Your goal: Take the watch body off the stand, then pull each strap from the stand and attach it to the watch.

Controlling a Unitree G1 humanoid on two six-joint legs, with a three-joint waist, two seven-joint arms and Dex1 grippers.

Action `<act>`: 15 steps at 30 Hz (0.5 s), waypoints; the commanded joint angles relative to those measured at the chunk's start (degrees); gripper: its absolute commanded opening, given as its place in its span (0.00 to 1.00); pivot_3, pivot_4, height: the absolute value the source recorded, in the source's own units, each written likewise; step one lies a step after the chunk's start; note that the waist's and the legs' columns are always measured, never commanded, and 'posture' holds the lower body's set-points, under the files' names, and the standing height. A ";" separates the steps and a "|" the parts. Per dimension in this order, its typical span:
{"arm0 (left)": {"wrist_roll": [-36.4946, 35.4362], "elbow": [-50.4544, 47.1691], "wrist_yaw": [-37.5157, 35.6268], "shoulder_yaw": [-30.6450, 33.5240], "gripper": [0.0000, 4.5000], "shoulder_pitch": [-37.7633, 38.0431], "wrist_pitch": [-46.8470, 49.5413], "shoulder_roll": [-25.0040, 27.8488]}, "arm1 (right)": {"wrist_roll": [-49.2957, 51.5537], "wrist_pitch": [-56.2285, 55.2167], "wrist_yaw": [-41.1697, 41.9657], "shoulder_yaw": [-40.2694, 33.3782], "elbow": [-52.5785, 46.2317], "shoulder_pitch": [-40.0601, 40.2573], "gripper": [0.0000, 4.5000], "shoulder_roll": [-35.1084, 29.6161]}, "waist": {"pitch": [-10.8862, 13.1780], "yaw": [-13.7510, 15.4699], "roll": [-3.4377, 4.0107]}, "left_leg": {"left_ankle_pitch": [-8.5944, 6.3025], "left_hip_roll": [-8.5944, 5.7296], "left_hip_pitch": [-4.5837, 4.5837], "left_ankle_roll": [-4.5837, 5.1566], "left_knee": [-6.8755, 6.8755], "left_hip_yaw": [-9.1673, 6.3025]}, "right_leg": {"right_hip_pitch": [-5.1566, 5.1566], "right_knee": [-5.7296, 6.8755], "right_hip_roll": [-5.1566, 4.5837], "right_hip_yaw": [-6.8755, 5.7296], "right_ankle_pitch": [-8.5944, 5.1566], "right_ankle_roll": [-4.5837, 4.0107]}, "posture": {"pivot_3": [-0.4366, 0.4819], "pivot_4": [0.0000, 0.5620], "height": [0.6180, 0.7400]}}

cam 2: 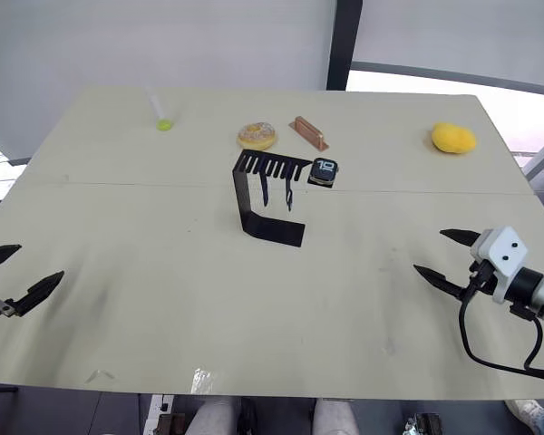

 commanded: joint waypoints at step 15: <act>-22.61 -18.69 -5.83 -7.59 0.99 -11.22 17.36 0.30 | 17.02 34.94 -52.11 1.91 -54.31 1.72 1.00 27.37 | -0.05 -0.23 -0.02 | -0.07 0.10 -0.03 -0.20 -0.01 -0.15 | -0.10 0.21 0.06 0.53 -0.08 -0.15 | 0.48 0.27 1.00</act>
